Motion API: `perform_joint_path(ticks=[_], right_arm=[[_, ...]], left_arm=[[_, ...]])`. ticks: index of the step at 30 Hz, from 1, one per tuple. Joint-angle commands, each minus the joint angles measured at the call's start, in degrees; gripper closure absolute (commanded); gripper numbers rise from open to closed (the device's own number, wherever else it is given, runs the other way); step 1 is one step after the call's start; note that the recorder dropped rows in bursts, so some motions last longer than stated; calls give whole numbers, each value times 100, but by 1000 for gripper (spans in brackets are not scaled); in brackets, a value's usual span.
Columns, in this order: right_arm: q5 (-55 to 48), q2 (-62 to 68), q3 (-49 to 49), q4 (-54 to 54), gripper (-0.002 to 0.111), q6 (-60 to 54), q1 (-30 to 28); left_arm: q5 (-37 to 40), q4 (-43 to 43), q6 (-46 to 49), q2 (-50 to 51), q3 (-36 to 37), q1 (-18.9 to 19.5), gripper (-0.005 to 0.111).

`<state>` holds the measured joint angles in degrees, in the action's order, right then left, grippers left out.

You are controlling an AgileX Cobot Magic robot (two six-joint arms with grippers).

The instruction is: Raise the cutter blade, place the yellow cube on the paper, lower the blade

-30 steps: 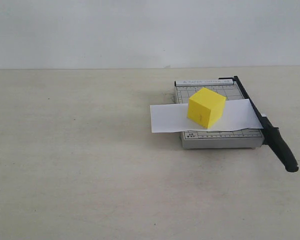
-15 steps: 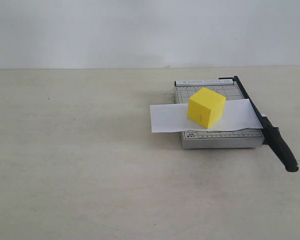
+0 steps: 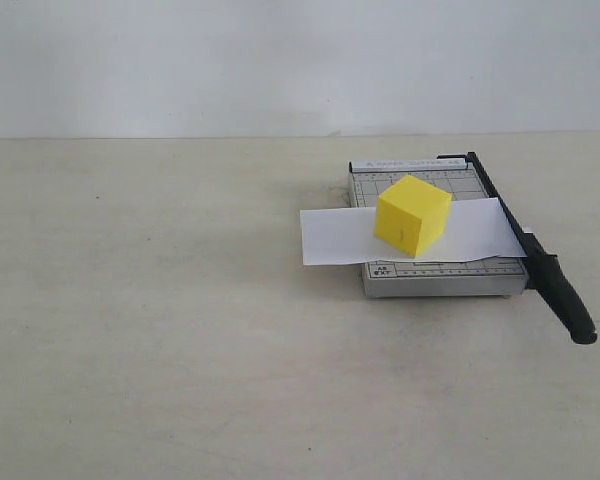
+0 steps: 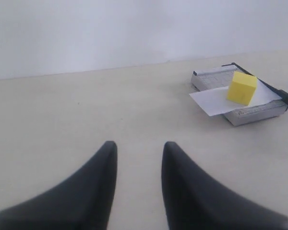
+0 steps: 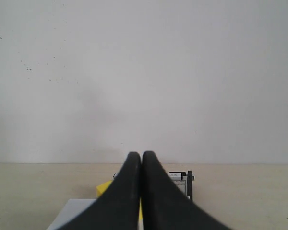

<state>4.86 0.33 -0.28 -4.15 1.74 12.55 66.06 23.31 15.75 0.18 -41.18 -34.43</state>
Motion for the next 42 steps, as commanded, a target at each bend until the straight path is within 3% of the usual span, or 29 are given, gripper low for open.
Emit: perform_joint_path(ticks=[1, 5, 8, 12, 22, 31, 35, 42], right_arm=[[-3, -33, 28, 50, 108, -12, 3], [-3, -33, 28, 50, 108, -12, 3], [-3, -33, 28, 50, 108, -12, 3], [-3, -33, 28, 39, 108, -12, 3], [-3, -33, 28, 39, 108, -12, 3], [-3, -33, 28, 16, 108, -12, 3], [-3, -33, 28, 16, 108, -12, 3], [-3, -33, 28, 16, 108, -12, 3]], left_arm=[[-1201, 91, -10, -18, -35, 10, 75], [-2952, 78, -288, -18, 174, 10, 75], [-4248, -92, -244, -18, 765, 10, 75], [-5067, -868, -51, -18, 1530, 10, 75], [-5283, -2105, 116, -18, 2797, 10, 75], [-5295, -2291, 331, -18, 3586, 10, 75], [-5759, -2404, 331, -18, 4096, 10, 75], [-5921, -2585, 331, -18, 4118, 10, 75]])
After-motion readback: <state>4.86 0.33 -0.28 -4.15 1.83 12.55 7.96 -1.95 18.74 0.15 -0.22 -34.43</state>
